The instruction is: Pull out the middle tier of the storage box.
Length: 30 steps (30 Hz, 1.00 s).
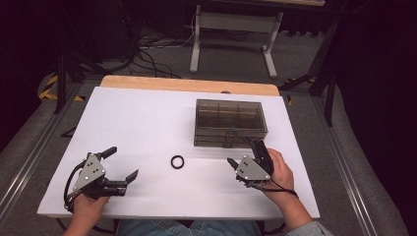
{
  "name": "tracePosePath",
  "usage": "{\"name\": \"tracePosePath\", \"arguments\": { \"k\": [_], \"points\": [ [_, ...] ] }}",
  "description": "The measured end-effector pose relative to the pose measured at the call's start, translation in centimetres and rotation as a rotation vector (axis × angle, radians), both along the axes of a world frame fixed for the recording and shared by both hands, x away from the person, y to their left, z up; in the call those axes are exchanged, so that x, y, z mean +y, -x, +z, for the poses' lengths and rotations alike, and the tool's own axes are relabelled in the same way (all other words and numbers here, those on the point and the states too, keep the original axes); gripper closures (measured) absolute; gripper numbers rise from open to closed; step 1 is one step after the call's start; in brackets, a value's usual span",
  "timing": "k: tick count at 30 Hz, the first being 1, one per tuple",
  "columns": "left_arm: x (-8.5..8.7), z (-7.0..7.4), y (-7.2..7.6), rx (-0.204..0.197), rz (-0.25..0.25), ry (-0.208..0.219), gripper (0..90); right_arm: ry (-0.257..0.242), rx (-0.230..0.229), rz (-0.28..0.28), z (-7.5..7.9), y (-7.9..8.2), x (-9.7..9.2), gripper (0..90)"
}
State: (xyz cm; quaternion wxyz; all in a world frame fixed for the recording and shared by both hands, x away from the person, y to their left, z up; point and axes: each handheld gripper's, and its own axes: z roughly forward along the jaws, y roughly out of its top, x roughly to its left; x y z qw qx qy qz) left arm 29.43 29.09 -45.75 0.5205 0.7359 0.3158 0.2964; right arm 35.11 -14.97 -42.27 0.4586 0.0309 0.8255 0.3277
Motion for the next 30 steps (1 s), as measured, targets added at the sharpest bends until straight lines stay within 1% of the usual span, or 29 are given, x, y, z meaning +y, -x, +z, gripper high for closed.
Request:
{"name": "tracePosePath", "arguments": {
  "k": [1,4,5,6,7,9,12,17,23,29,30],
  "points": [
    [0.0,0.0,0.0,0.000,0.000,0.000,2.9,0.004,-0.015,-0.003,0.0,0.0,0.0,23.8],
    [0.0,0.0,0.0,0.000,0.000,0.000,2.9,0.025,-0.038,-0.022,-0.2,0.1,0.1,25.8],
    [0.0,0.0,0.0,0.003,0.000,0.002,2.9,0.028,-0.057,-0.029,-0.3,0.1,0.1,26.1],
    [0.0,0.0,0.0,0.003,0.000,0.002,2.9,0.031,-0.064,-0.038,-0.4,0.2,0.2,26.4],
    [0.0,0.0,0.0,0.004,0.000,0.003,2.9,0.038,-0.086,-0.045,-0.5,0.3,0.3,27.1],
    [0.0,0.0,0.0,0.002,0.003,0.001,2.9,0.047,-0.097,-0.051,-0.7,0.3,0.4,27.6],
    [0.1,0.0,0.0,0.001,0.003,0.002,2.9,0.062,-0.133,-0.062,-1.0,0.3,0.5,28.1],
    [0.1,0.0,0.0,0.002,0.003,0.002,2.9,0.092,-0.167,-0.069,-1.3,0.4,0.7,29.2],
    [0.1,0.0,0.0,0.002,0.003,0.003,2.9,0.129,-0.211,-0.090,-1.6,0.4,0.9,30.4],
    [0.1,0.0,0.0,0.003,0.002,0.001,2.9,0.177,-0.267,-0.138,-2.3,0.3,1.2,33.6],
    [0.1,0.0,0.0,0.004,0.002,0.002,2.9,0.179,-0.268,-0.142,-2.4,0.3,1.2,33.8]
  ]
}}
